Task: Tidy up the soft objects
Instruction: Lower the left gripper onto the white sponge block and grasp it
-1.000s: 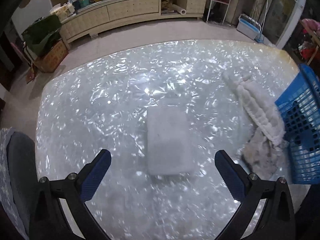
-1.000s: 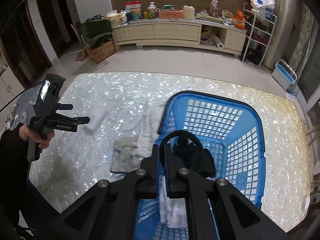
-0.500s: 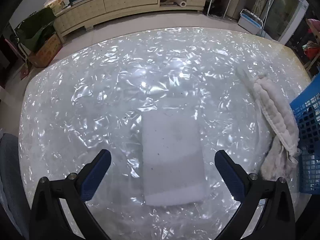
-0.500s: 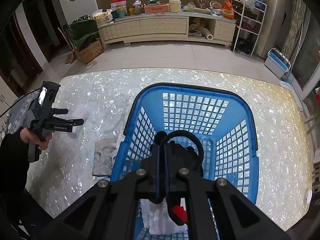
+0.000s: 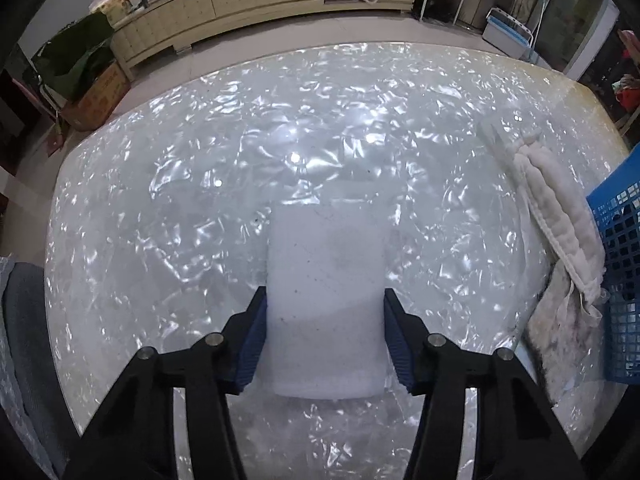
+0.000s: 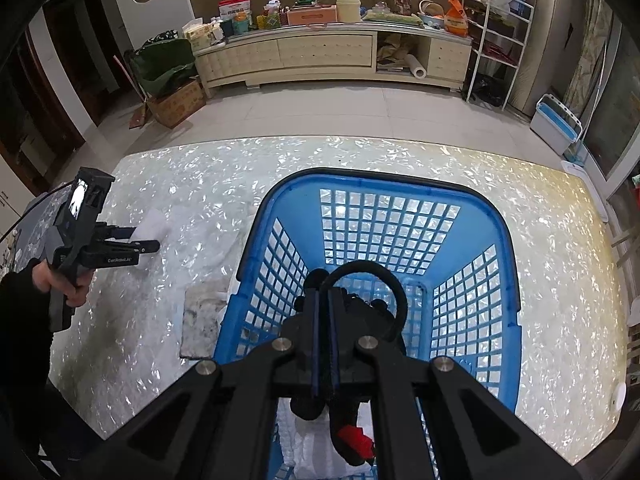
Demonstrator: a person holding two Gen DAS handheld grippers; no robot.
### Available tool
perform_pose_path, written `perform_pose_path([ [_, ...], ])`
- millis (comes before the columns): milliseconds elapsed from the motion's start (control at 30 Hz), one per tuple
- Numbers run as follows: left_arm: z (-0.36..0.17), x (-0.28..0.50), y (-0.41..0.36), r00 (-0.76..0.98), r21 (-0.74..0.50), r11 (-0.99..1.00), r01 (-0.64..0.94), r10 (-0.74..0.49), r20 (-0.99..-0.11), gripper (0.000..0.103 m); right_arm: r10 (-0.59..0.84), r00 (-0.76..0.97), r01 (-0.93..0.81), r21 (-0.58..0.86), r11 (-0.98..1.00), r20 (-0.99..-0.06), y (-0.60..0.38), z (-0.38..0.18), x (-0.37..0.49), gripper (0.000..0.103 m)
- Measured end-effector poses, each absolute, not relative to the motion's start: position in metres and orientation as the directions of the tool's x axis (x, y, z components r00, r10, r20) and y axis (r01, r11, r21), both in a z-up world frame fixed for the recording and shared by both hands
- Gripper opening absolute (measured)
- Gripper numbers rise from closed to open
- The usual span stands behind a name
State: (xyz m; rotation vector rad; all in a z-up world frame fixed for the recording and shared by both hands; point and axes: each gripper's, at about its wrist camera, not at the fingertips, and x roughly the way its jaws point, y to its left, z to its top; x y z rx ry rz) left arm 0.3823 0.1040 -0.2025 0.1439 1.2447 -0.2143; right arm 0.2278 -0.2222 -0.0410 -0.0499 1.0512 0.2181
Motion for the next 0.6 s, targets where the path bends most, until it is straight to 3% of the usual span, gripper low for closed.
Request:
perform_pose_path([
  [300,-0.186,0.348,0.098,0.314,-0.02,0.972,0.235,-0.096,-0.945,0.047,0.145,0.474,-0.2,0.055,0.978,-0.868,-0.227,-0.042,0.229,0.004],
  [600,-0.123,0.287,0.075,0.4,-0.03,0.968,0.248,-0.13,-0.907,0.047,0.157,0.442,-0.215,0.066,0.974,-0.883,-0.231,-0.054,0.238,0.004],
])
